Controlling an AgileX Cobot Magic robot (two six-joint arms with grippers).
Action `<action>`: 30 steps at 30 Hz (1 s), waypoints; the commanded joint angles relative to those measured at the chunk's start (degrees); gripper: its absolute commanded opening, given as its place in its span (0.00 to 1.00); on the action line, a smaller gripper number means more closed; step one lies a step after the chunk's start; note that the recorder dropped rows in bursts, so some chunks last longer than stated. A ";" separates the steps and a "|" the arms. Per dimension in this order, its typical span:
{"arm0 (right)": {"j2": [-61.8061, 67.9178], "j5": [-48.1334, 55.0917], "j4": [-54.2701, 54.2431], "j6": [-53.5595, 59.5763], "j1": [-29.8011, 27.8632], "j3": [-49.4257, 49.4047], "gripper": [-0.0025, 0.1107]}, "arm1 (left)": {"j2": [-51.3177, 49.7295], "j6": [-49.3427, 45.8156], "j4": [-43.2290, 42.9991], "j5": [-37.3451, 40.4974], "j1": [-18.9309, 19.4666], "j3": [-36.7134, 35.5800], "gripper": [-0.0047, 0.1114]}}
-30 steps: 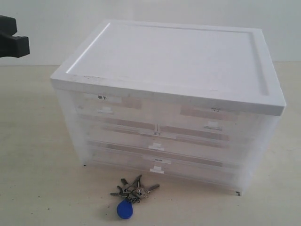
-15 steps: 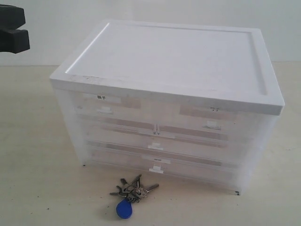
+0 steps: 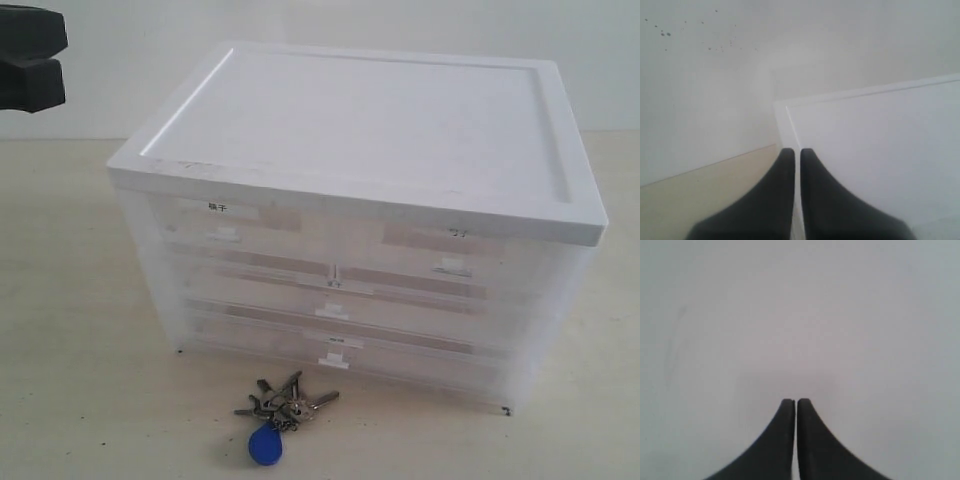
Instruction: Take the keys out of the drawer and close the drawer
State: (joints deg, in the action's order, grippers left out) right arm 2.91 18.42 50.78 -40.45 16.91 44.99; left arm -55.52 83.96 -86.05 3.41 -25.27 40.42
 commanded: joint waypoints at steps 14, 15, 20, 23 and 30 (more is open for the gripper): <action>47.63 25.82 -30.79 20.87 4.30 -0.29 0.02 | 0.04 0.02 -0.31 2.97 0.34 -3.09 0.08; 49.38 25.06 -30.79 20.97 4.30 -0.29 0.02 | -0.57 0.02 -0.31 2.69 0.90 -3.09 0.08; 54.35 19.82 -30.52 20.18 3.17 0.61 0.02 | -3.78 2.34 0.18 -2.02 7.40 -2.78 0.08; 54.80 18.73 -30.52 20.41 -1.22 2.22 0.02 | -6.06 3.54 0.18 -6.97 12.80 -1.30 0.08; 62.20 14.57 -48.85 36.42 -11.79 2.77 0.02 | -17.71 8.62 0.18 -31.61 24.84 2.37 0.08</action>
State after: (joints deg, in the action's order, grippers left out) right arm 62.27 35.67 11.16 -11.75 7.65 47.39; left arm -69.35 90.75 -85.78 -18.85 -3.63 41.21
